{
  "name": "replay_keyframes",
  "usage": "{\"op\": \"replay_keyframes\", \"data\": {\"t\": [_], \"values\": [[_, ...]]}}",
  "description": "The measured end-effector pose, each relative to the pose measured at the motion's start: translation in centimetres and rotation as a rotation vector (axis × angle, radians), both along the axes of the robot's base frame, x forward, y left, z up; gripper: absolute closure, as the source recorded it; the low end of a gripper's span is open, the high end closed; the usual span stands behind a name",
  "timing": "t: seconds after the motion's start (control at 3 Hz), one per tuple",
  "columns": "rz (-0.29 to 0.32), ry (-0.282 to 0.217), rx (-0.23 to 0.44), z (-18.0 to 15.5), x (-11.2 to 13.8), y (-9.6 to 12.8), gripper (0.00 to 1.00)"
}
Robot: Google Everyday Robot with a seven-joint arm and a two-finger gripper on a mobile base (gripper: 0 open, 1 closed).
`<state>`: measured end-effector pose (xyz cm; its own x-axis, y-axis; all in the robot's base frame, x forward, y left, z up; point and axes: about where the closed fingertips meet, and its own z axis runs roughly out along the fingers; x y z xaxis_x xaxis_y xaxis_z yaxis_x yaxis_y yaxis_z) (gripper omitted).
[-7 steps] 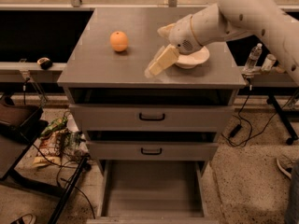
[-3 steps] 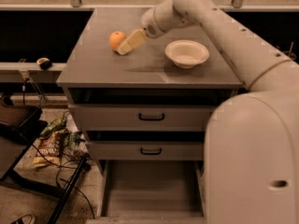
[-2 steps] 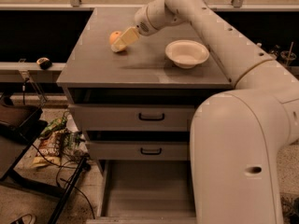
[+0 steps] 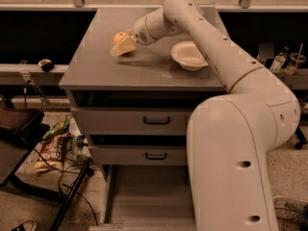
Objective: Place orange into bottom drawer
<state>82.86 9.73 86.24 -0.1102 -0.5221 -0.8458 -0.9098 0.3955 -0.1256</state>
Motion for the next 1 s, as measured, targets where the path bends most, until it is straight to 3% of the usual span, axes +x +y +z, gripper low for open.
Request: {"op": "replay_keyframes", "data": {"t": [0.33,1.0], "values": [[0.021,0.030,0.001,-1.52,-0.40,0.55,0.50],[0.031,0.030,-0.009,-1.46,-0.67,0.66,1.00]]}}
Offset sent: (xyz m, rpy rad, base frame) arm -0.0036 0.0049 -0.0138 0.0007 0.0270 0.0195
